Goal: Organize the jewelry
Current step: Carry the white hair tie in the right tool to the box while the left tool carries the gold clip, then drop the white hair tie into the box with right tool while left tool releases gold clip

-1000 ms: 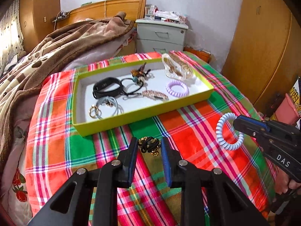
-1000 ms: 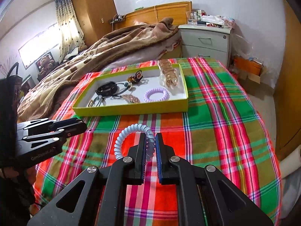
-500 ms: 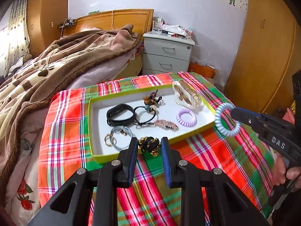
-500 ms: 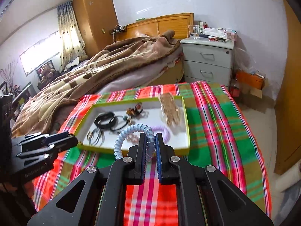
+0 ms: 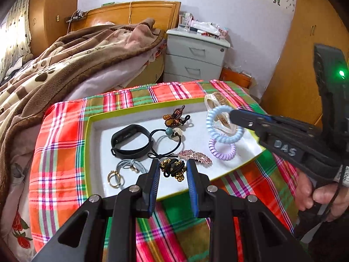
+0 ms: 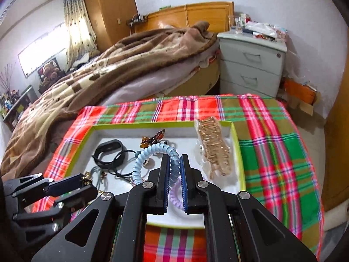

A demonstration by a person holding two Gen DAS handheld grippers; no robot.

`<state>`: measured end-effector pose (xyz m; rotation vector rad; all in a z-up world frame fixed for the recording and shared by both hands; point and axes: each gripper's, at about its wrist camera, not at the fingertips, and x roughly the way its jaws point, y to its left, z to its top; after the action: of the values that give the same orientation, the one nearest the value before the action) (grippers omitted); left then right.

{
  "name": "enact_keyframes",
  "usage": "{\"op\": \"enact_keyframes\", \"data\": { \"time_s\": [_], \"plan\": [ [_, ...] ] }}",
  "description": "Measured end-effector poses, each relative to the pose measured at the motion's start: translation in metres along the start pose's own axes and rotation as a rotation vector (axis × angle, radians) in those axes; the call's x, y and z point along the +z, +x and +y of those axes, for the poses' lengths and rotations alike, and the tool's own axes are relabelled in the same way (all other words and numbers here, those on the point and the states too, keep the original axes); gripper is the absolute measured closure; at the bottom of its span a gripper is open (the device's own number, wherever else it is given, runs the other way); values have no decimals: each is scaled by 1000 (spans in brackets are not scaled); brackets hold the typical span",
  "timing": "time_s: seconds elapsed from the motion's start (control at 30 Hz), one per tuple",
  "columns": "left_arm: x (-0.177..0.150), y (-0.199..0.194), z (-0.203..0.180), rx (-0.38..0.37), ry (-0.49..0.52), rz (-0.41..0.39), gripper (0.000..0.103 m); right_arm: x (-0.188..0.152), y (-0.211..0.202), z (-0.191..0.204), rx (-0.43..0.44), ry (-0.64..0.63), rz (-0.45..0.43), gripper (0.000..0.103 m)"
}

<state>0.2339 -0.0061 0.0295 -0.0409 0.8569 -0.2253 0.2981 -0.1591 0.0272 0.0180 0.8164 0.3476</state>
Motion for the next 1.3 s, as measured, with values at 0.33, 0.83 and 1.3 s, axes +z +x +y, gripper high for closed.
{"op": "enact_keyframes", "data": {
  "time_s": [0.33,0.83,1.3],
  "plan": [
    [5,36,5,0,-12,59,77,3,42,1,-56,-40,83,93],
    [0,55,4,-1,-19,104,77,2,58,4,-82,-83,107,93],
    [-4,58,3,-10,-29,121,76,3,56,3,-95,-85,96,90]
  ]
}}
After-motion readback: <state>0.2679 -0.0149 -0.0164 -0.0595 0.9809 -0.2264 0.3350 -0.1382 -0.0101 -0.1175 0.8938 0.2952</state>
